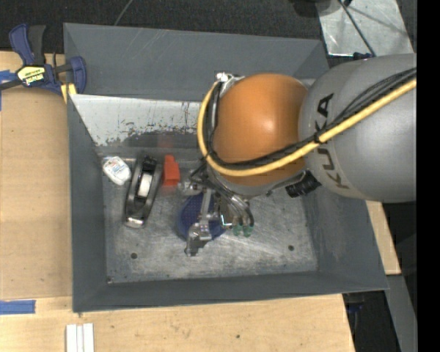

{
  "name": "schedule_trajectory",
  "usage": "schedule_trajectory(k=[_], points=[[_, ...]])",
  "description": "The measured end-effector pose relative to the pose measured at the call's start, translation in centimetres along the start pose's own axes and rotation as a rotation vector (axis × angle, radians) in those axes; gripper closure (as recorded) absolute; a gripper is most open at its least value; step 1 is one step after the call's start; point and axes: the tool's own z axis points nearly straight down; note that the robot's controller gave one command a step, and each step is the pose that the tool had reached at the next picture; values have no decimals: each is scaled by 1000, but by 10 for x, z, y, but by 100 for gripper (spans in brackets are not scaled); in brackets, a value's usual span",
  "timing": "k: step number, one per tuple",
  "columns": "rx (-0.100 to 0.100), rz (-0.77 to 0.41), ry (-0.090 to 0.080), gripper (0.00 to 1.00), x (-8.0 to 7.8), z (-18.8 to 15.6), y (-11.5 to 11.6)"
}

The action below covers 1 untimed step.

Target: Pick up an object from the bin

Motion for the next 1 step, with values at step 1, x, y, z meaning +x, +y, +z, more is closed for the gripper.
schedule_trajectory(k=[1], points=[[-2,-199,-11,0,-76,146,-43]])
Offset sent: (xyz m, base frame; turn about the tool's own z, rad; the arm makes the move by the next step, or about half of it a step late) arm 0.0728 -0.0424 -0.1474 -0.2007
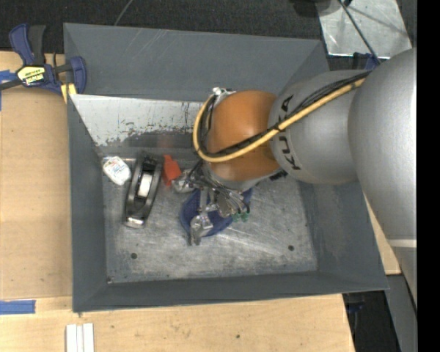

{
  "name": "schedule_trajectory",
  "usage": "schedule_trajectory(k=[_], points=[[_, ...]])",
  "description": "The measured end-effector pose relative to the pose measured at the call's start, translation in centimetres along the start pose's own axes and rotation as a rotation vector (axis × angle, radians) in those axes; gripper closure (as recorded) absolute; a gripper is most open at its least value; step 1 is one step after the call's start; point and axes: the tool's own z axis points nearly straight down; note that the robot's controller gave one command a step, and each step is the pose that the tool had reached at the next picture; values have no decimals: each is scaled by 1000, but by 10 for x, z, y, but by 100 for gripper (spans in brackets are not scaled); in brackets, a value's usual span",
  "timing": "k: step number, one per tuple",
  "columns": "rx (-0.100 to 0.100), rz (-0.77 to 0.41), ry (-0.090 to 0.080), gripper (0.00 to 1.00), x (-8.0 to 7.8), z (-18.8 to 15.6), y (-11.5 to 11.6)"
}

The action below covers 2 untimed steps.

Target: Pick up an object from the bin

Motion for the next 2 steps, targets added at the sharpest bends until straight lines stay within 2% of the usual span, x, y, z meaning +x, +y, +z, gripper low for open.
schedule_trajectory(k=[1,2], points=[[-1,1,-18,100,-5,-6,1],[0,168,-4,100,10,-102,32]])
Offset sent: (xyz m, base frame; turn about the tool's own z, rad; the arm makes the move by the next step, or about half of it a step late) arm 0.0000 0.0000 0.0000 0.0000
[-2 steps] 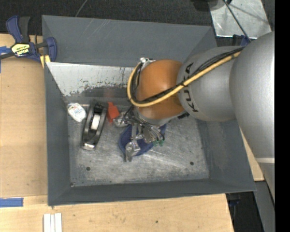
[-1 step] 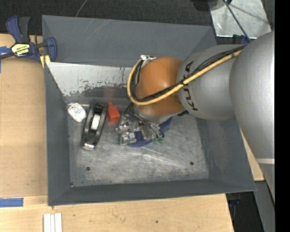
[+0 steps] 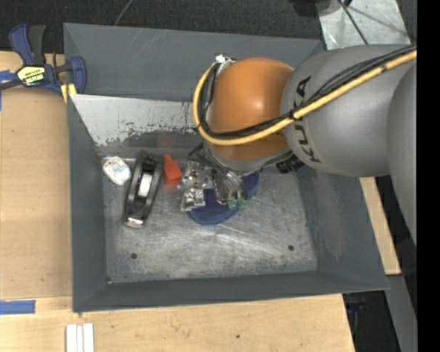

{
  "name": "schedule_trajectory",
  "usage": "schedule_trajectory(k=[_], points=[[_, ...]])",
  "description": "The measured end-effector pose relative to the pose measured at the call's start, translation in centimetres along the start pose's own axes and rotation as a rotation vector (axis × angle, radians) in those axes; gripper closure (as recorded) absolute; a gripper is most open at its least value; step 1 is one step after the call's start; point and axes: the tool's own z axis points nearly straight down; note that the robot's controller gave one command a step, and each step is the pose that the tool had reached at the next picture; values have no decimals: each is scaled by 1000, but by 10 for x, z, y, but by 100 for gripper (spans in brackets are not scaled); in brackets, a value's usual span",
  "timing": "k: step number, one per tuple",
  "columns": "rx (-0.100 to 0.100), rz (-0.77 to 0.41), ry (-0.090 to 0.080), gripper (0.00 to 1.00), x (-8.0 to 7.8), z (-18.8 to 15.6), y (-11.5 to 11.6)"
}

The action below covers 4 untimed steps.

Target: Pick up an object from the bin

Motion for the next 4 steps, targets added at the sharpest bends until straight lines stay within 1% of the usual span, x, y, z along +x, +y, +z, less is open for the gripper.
schedule_trajectory(k=[1,2,3,4], points=[[2,2,7,0,1,3,-1],[-1,-312,6,0,-32,100,-77],[-1,-311,-7,100,-36,97,-76],[0,-714,3,100,-6,-6,-93]])
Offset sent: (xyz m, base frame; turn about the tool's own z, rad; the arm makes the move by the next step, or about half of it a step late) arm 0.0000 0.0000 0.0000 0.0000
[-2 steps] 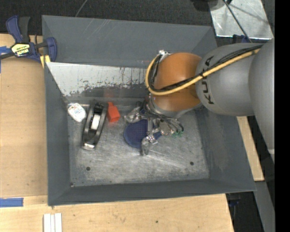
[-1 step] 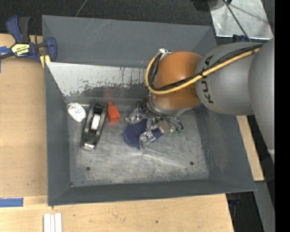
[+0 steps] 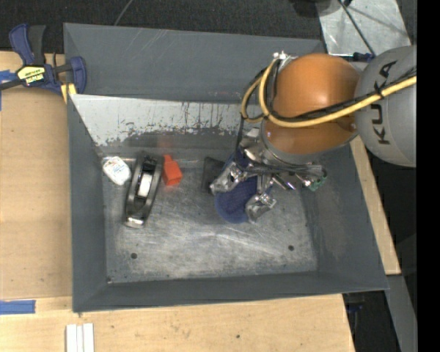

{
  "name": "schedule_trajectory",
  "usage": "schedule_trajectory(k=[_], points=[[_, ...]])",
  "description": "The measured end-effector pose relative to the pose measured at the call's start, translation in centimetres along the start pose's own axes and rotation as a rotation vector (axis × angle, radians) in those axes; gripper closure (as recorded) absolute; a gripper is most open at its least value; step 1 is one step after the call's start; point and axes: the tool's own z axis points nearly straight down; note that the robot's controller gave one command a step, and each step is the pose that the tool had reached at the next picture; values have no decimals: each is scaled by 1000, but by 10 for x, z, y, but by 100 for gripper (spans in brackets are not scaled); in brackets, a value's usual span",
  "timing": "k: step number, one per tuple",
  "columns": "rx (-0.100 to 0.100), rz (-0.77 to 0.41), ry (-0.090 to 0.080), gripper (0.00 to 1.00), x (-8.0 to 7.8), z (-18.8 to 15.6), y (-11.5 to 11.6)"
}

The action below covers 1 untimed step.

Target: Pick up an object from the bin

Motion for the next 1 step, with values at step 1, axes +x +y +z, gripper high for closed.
schedule_trajectory(k=[1], points=[[4,-52,-3,100,-8,-90,-5]])
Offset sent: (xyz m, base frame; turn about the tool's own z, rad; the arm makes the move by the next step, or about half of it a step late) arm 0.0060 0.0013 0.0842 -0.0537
